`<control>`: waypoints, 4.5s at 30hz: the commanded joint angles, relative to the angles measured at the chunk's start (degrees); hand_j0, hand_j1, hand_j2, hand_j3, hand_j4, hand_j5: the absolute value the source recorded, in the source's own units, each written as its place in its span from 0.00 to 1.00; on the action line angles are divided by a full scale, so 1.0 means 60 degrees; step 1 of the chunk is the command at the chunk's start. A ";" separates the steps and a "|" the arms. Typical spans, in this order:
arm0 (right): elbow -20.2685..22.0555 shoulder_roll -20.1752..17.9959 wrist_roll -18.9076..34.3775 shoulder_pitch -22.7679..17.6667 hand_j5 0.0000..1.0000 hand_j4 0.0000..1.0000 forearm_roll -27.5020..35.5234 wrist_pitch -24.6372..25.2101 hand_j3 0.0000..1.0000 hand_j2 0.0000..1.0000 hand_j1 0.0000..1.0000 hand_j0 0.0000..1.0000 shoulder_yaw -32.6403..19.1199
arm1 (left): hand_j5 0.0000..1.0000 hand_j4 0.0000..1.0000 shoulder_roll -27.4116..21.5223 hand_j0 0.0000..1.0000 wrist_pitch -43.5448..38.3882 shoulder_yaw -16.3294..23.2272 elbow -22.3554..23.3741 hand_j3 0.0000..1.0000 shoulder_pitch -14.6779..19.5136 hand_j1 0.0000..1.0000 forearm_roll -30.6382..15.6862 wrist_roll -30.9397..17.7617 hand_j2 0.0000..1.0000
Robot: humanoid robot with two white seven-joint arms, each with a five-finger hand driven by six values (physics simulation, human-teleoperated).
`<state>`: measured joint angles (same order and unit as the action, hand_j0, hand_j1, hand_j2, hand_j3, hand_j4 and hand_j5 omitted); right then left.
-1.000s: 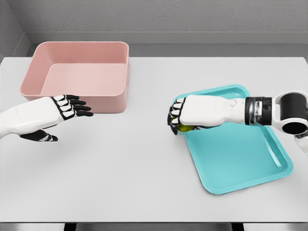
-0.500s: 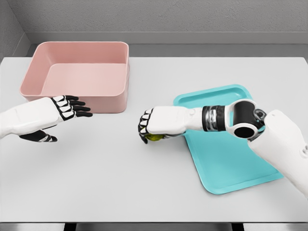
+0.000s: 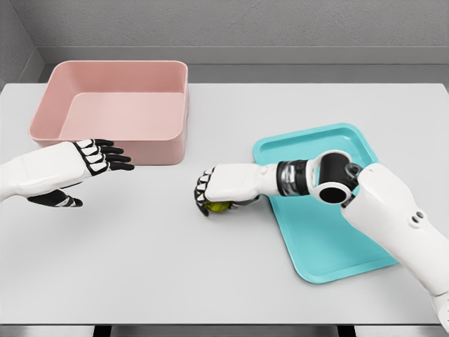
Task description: Put the tennis from the blue tray into the pink basket with both arms
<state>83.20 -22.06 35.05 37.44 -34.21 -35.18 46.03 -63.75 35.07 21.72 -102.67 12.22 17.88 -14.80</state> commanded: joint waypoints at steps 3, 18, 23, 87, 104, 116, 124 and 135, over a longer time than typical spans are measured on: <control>-0.0083 0.0088 -0.0008 -0.0044 0.70 0.70 0.0033 0.0030 0.70 0.70 0.70 0.70 0.0004 | 1.00 1.00 -0.0053 1.00 -0.0012 -0.0001 -0.0012 1.00 0.0000 1.00 -0.0080 0.0005 1.00; 0.0986 -0.0776 -0.0008 -0.0015 1.00 1.00 0.0048 0.0030 1.00 1.00 1.00 1.00 -0.0948 | 1.00 1.00 -0.0068 1.00 -0.0012 -0.0001 0.0003 1.00 0.0000 1.00 -0.0066 0.0005 1.00; 0.2744 -0.1464 -0.0008 -0.0425 1.00 1.00 0.0399 0.0030 1.00 1.00 1.00 1.00 -0.2442 | 1.00 1.00 0.0020 1.00 -0.0012 0.0013 0.0003 1.00 0.0015 1.00 -0.0022 0.0005 1.00; 0.0972 -0.2608 -0.0008 -0.5142 1.00 1.00 0.5439 0.0030 1.00 1.00 1.00 1.00 -0.8258 | 1.00 1.00 0.4517 1.00 -0.0012 0.4803 0.2141 1.00 0.4204 1.00 0.1780 -0.0713 1.00; 0.0855 -0.2608 -0.0008 -0.5142 1.00 1.00 0.5439 0.0030 1.00 1.00 1.00 1.00 -0.8258 | 1.00 1.00 0.4810 1.00 -0.0012 0.4994 0.2669 1.00 0.4351 1.00 0.1795 -0.0728 1.00; 0.0855 -0.2608 -0.0008 -0.5142 1.00 1.00 0.5439 0.0030 1.00 1.00 1.00 1.00 -0.8258 | 1.00 1.00 0.5147 1.00 -0.0012 0.5213 0.3196 1.00 0.4497 1.00 0.1853 -0.0757 1.00; 0.0855 -0.2608 -0.0008 -0.5142 1.00 1.00 0.5439 0.0030 1.00 1.00 1.00 1.00 -0.8258 | 0.87 0.87 0.5205 0.87 -0.0012 0.5213 0.3211 0.87 0.4497 0.87 0.1868 -0.1020 0.87; 0.0825 -0.2608 -0.0008 -0.5142 1.00 1.00 0.5439 0.0030 1.00 1.00 1.00 1.00 -0.8258 | 0.64 0.64 0.5396 0.64 -0.0012 0.5287 0.3313 0.64 0.4453 0.64 0.1809 -0.1519 0.64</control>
<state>88.18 -37.65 35.03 6.59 -2.05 -35.16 -3.51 -31.37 35.09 53.44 -82.87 38.94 29.18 -23.58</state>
